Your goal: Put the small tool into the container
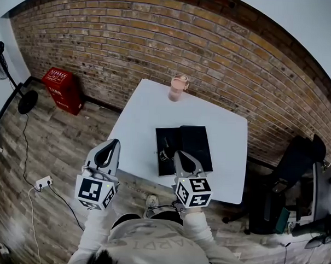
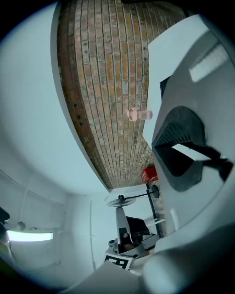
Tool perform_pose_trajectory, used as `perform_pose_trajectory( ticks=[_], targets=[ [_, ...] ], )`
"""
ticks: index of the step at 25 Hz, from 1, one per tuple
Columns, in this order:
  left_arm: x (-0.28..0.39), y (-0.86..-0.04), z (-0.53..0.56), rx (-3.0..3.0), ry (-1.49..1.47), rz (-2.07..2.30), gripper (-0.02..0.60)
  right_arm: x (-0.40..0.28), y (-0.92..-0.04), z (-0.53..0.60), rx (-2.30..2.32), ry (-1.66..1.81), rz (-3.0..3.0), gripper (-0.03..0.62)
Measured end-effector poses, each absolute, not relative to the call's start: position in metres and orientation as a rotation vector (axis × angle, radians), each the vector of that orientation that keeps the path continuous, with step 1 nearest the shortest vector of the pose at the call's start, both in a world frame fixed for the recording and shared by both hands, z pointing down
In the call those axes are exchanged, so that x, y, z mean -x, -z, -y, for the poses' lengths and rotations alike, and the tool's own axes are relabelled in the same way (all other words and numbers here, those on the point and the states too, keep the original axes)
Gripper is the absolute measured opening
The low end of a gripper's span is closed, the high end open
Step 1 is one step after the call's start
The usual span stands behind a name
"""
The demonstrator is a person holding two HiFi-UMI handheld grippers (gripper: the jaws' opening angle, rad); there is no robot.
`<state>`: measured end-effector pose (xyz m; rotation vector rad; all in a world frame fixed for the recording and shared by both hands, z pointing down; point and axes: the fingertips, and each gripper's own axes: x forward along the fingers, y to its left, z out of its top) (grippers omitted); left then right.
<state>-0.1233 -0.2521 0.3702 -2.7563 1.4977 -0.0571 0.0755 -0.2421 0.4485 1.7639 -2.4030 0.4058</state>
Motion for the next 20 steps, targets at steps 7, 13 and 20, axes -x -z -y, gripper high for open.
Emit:
perform_pose_trajectory(
  ticks=[7, 13, 20],
  targets=[
    [0.121, -0.361, 0.243, 2.752, 0.031, -1.475, 0.005, -0.078, -0.413, 0.23, -1.798, -0.298, 2.455, 0.009],
    [0.115, -0.354, 0.231, 2.744, 0.019, -1.453, 0.005, -0.082, -0.392, 0.214, -1.818, -0.22, 2.488, 0.009],
    [0.112, -0.345, 0.213, 2.744, -0.003, -1.438, 0.005, -0.085, -0.376, 0.194, -1.835, -0.16, 2.502, 0.009]
  ],
)
